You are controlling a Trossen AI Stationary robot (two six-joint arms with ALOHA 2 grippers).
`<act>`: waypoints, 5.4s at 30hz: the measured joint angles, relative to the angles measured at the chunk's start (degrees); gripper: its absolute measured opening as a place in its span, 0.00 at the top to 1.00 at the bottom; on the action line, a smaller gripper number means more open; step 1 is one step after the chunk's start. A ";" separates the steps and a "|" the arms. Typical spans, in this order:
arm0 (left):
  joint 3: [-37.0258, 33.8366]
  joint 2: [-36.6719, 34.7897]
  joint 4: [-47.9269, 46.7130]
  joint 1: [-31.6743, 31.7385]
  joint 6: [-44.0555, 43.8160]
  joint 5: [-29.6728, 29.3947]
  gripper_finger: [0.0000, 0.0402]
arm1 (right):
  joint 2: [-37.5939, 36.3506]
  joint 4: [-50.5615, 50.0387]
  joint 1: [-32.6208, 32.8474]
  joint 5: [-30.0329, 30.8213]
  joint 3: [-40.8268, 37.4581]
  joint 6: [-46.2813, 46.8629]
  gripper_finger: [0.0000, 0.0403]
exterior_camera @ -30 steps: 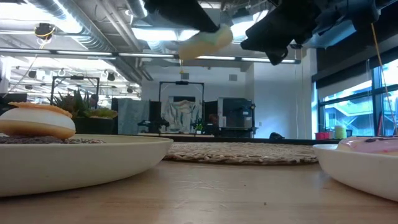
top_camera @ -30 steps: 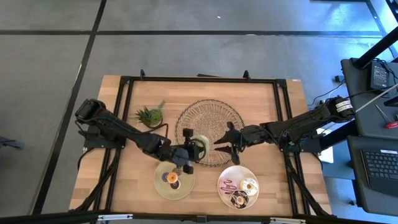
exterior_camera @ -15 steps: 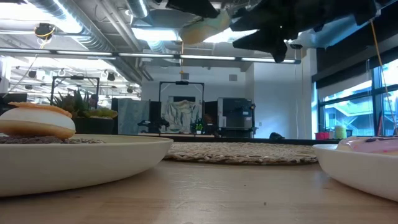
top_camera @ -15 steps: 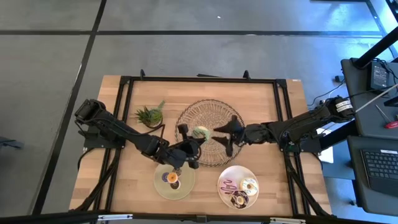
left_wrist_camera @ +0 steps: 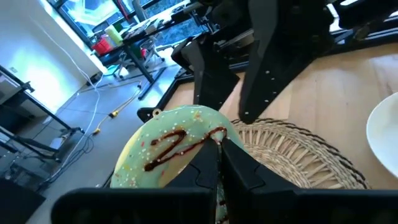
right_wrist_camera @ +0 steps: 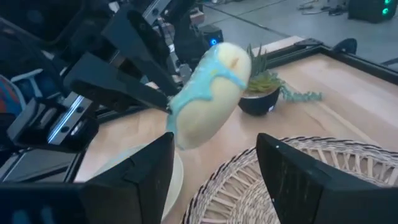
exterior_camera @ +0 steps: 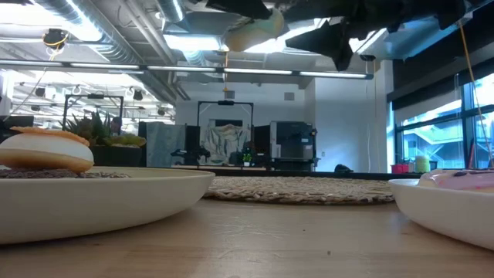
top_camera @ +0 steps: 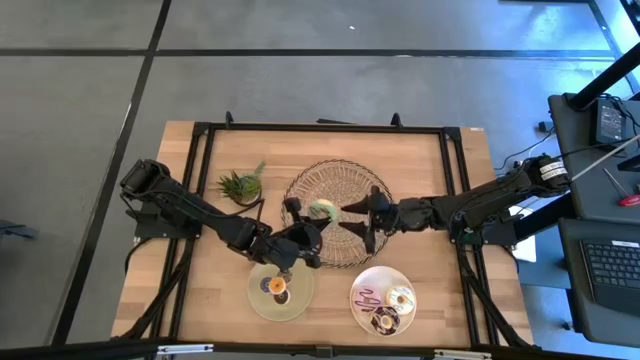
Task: Pick & Place donuts
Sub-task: Put the big light green donut on the white plate
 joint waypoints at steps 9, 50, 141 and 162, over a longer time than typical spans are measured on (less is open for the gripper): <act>0.00 0.02 2.84 0.00 1.99 3.21 0.99 | 0.00 1.77 -0.07 -0.55 0.00 -1.37 0.44; -0.02 0.00 1.68 -8.42 9.26 -9.52 0.70 | -9.02 -13.02 1.76 -20.61 0.00 4.41 0.97; -0.02 0.00 -2.16 -5.90 -1.81 2.03 0.72 | 4.74 6.65 34.69 4.16 -21.35 54.25 0.61; -0.02 0.00 -2.16 -5.92 -1.85 2.03 0.72 | 1.39 2.12 33.57 0.99 -21.35 57.23 0.59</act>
